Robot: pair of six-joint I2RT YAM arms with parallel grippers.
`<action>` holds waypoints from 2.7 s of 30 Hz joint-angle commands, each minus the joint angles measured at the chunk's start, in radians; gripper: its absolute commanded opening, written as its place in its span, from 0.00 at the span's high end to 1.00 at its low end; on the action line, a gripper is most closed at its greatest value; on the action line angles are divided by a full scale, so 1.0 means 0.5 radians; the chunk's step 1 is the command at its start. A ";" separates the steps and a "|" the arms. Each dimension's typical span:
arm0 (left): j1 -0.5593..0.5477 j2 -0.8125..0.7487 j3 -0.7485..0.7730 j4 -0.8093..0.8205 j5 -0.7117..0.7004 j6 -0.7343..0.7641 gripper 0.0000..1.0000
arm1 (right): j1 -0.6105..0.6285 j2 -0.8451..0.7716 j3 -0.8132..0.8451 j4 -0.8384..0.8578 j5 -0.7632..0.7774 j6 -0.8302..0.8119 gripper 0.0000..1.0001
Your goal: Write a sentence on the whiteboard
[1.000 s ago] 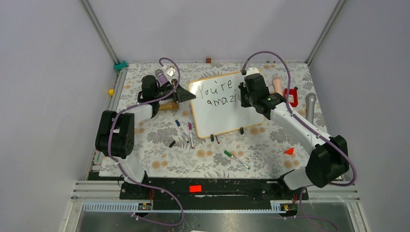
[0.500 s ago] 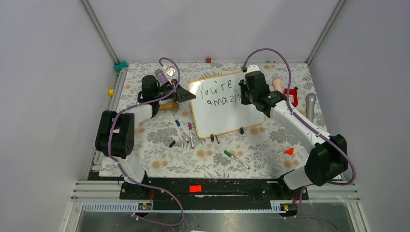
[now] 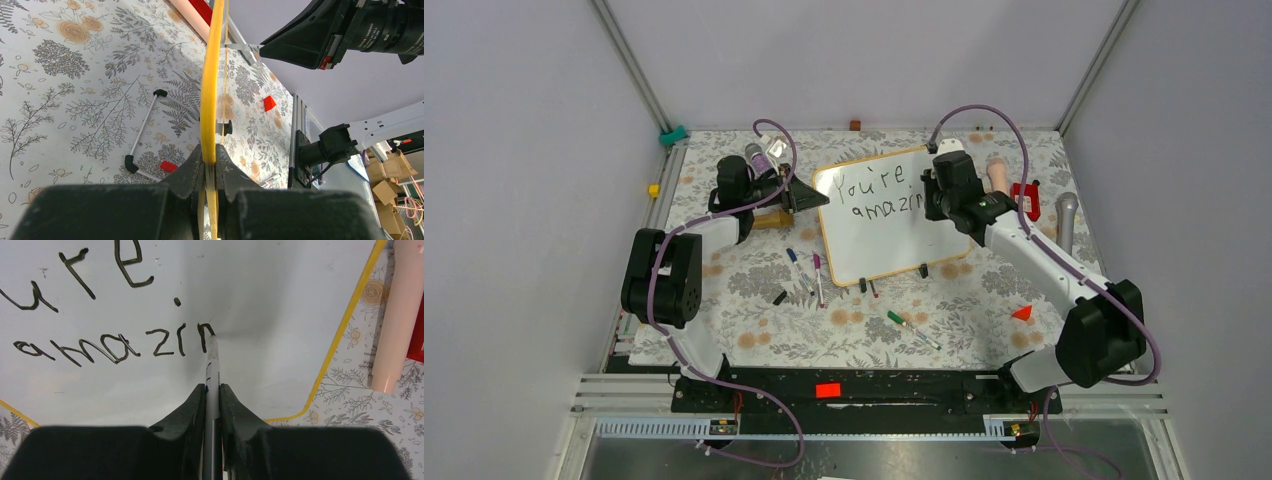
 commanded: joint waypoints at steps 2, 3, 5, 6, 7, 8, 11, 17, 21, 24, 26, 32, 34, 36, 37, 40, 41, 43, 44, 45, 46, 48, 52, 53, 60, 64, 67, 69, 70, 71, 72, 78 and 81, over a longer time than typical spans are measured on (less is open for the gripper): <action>-0.009 -0.003 0.069 0.080 0.101 0.137 1.00 | -0.020 -0.058 -0.092 -0.007 0.012 0.019 1.00; -0.009 -0.003 0.068 0.081 0.100 0.138 1.00 | -0.022 -0.066 -0.103 -0.006 0.011 0.019 1.00; -0.008 -0.001 0.067 0.080 0.099 0.136 1.00 | -0.024 -0.077 -0.118 -0.004 0.017 0.016 1.00; -0.009 -0.002 0.067 0.081 0.097 0.137 1.00 | -0.022 -0.084 -0.116 -0.004 0.018 0.016 1.00; -0.007 0.000 0.071 0.080 0.098 0.137 1.00 | -0.022 -0.087 -0.108 -0.004 0.026 0.013 1.00; -0.009 0.001 0.069 0.081 0.095 0.138 1.00 | -0.022 -0.094 -0.096 -0.009 0.028 0.014 1.00; -0.007 0.001 0.072 0.078 0.092 0.134 1.00 | -0.025 -0.118 -0.039 -0.033 0.039 0.026 1.00; -0.010 -0.003 0.083 0.068 0.089 0.131 1.00 | -0.050 -0.228 -0.019 -0.016 0.002 0.050 1.00; -0.009 0.001 0.088 0.067 0.089 0.126 1.00 | -0.084 -0.229 -0.030 -0.015 -0.003 0.055 1.00; -0.010 0.000 0.085 0.066 0.090 0.127 1.00 | -0.103 -0.219 -0.024 -0.008 -0.017 0.053 1.00; -0.010 0.001 0.085 0.070 0.091 0.128 1.00 | -0.118 -0.196 -0.008 -0.003 -0.031 0.054 1.00; -0.009 0.005 0.083 0.070 0.088 0.128 1.00 | -0.142 -0.155 0.027 0.029 -0.077 0.059 1.00; -0.009 0.001 0.079 0.069 0.089 0.131 1.00 | -0.146 -0.145 0.035 0.031 -0.107 0.062 1.00; -0.010 0.001 0.074 0.075 0.089 0.131 1.00 | -0.148 -0.134 0.041 0.031 -0.124 0.063 1.00; -0.010 -0.002 0.073 0.075 0.087 0.131 1.00 | -0.148 -0.129 0.044 0.031 -0.130 0.062 1.00; -0.010 -0.002 0.071 0.081 0.091 0.129 1.00 | -0.148 -0.111 0.056 0.031 -0.132 0.065 1.00; -0.012 -0.003 0.068 0.080 0.094 0.129 1.00 | -0.150 -0.102 0.061 0.031 -0.134 0.067 1.00; -0.010 -0.003 0.067 0.081 0.092 0.130 1.00 | -0.148 -0.092 0.077 0.031 -0.122 0.062 1.00; -0.011 -0.003 0.067 0.080 0.095 0.130 1.00 | -0.148 -0.084 0.087 0.032 -0.116 0.058 1.00; -0.011 -0.003 0.069 0.080 0.098 0.130 1.00 | -0.148 -0.075 0.096 0.030 -0.114 0.057 1.00; -0.010 -0.001 0.067 0.081 0.098 0.132 1.00 | -0.151 -0.067 0.104 0.032 -0.110 0.055 1.00; -0.010 -0.006 0.066 0.078 0.098 0.133 1.00 | -0.151 -0.054 0.117 0.030 -0.106 0.056 1.00; -0.007 -0.008 0.066 0.078 0.098 0.138 1.00 | -0.152 -0.027 0.132 0.031 -0.103 0.054 1.00; -0.011 -0.008 0.067 0.078 0.101 0.137 1.00 | -0.151 -0.018 0.135 0.032 -0.107 0.054 1.00; -0.010 -0.008 0.063 0.078 0.101 0.139 1.00 | -0.153 0.016 0.134 0.032 -0.165 0.054 1.00; -0.010 -0.011 0.064 0.075 0.100 0.141 1.00 | -0.153 0.004 0.099 0.042 -0.225 0.053 1.00; -0.010 -0.012 0.063 0.074 0.098 0.141 1.00 | -0.152 -0.011 0.066 0.044 -0.250 0.060 1.00; -0.010 -0.011 0.066 0.074 0.096 0.140 1.00 | -0.152 -0.021 0.041 0.039 -0.272 0.065 1.00; -0.010 -0.011 0.067 0.071 0.095 0.141 1.00 | -0.152 -0.027 0.026 0.040 -0.281 0.068 1.00; -0.008 -0.008 0.069 0.070 0.096 0.140 1.00 | -0.151 -0.033 0.016 0.036 -0.281 0.073 1.00; -0.009 -0.008 0.068 0.071 0.097 0.141 1.00 | -0.151 -0.040 0.004 0.032 -0.282 0.074 1.00; -0.011 -0.009 0.070 0.065 0.096 0.139 1.00 | -0.152 -0.074 -0.058 0.006 -0.235 0.065 1.00; -0.010 -0.004 0.070 0.062 0.096 0.142 1.00 | -0.154 -0.081 -0.059 -0.009 -0.187 0.050 1.00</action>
